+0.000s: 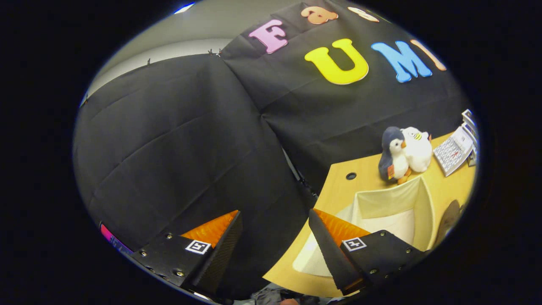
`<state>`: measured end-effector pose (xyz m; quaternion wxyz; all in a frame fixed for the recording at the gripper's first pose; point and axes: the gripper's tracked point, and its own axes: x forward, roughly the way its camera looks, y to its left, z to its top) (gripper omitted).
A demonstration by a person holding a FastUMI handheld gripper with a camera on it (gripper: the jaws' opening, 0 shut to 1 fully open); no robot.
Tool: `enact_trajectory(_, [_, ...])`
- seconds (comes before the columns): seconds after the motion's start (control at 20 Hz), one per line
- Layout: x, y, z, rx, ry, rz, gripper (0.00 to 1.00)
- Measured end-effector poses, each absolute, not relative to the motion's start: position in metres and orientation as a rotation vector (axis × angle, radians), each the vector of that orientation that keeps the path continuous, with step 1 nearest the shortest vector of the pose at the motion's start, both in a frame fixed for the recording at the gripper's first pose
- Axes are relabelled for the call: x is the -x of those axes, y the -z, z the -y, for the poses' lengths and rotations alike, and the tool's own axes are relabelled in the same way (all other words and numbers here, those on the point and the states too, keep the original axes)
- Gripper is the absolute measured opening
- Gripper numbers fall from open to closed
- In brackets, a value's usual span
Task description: Open the storage box then place both shoes into the box .Put the left shoe in first, then the right shoe, with the right side of both shoes facing outward in a uniform manner.
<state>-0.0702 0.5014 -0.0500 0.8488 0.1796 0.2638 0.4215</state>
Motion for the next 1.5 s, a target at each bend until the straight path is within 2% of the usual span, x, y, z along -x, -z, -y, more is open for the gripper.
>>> enact_trajectory(0.45, [-0.002,0.070,-0.337,-0.281,-0.652,-0.485,0.97])
enact_trajectory(0.85, [-0.034,0.120,-0.219,-0.182,-0.503,-0.494,0.97])
enact_trajectory(1.1, [-0.034,0.185,-0.170,-0.097,-0.469,-0.590,0.98])
enact_trajectory(1.5, [-0.023,0.281,-0.138,0.024,-0.474,-0.760,0.98])
